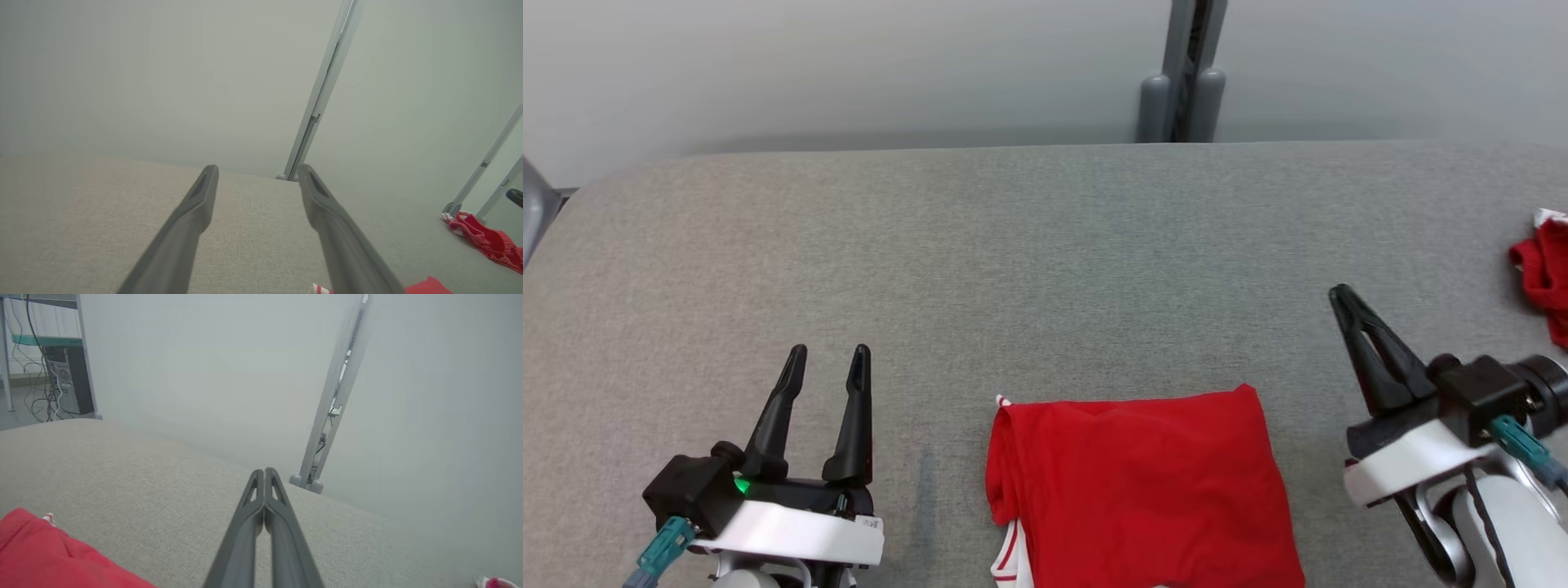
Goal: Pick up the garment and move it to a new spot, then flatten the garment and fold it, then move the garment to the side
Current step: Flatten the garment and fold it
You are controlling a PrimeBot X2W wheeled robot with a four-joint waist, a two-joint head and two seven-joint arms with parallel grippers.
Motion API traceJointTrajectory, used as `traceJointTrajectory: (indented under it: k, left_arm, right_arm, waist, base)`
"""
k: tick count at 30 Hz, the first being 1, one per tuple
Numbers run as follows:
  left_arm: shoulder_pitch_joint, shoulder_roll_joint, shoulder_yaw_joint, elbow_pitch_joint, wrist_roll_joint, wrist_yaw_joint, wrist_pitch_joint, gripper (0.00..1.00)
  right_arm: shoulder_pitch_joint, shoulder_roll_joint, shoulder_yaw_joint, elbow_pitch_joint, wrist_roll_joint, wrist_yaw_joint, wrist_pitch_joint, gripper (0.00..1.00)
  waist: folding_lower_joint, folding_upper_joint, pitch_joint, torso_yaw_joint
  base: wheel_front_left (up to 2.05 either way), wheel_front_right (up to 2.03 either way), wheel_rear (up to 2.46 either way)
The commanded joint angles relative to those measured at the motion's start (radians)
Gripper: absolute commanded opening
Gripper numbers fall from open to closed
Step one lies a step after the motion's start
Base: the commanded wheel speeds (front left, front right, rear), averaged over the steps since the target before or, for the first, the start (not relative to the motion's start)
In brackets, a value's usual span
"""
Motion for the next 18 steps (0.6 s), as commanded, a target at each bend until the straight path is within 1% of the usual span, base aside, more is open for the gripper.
traceJointTrajectory:
  k: [1, 4, 7, 11, 14, 15, 16, 18]
  left_arm:
    - [0.009, 0.004, 0.002, -0.003, 0.003, -0.005, -0.003, 1.0]
    - [0.018, 0.004, 0.008, -0.006, -0.006, -0.003, -0.003, 1.0]
    - [0.024, 0.004, 0.017, -0.009, -0.014, 0.0, -0.003, 1.0]
    - [0.04, 0.004, 0.016, 0.0, -0.009, -0.002, -0.003, 1.0]
    - [0.039, 0.004, 0.022, 0.001, -0.024, 0.007, -0.003, 1.0]
    - [0.038, 0.004, 0.021, 0.001, -0.026, 0.008, -0.003, 1.0]
    - [0.038, 0.004, 0.02, 0.002, -0.028, 0.009, -0.003, 1.0]
    - [0.038, 0.004, 0.016, 0.003, -0.031, 0.009, -0.003, 1.0]
  right_arm:
    - [0.045, 0.031, -0.063, -0.027, -0.043, 0.0, -0.004, 0.0]
    - [0.097, 0.085, -0.157, -0.074, -0.106, 0.0, -0.004, 0.0]
    - [0.146, 0.134, -0.224, -0.111, -0.144, 0.0, -0.005, 0.0]
    - [0.183, 0.172, -0.274, -0.135, -0.172, 0.0, -0.005, 0.0]
    - [0.196, 0.193, -0.307, -0.145, -0.17, 0.0, -0.005, 0.0]
    - [0.2, 0.198, -0.313, -0.146, -0.166, 0.0, -0.005, 0.35]
    - [0.202, 0.203, -0.322, -0.147, -0.164, 0.0, -0.005, 1.0]
    - [0.209, 0.208, -0.327, -0.148, -0.163, 0.0, -0.005, 1.0]
  waist:
    - [0.0, -0.0001, -0.006, -0.018]
    - [0.0, -0.0001, -0.008, -0.034]
    - [0.0, -0.0001, -0.008, -0.044]
    - [0.0, -0.0001, -0.005, -0.053]
    - [0.0, -0.0001, -0.002, -0.054]
    - [0.0, -0.0001, -0.002, -0.054]
    - [0.0, -0.0001, -0.001, -0.053]
    - [0.0, -0.0001, -0.002, -0.051]
  base:
    - [0.0, 0.0, 0.0]
    - [0.0, 0.0, 0.0]
    - [0.0, 0.0, 0.0]
    - [0.0, 0.0, 0.0]
    - [0.0, 0.0, 0.0]
    - [0.0, 0.0, 0.0]
    - [0.0, 0.0, 0.0]
    - [0.0, 0.0, 0.0]
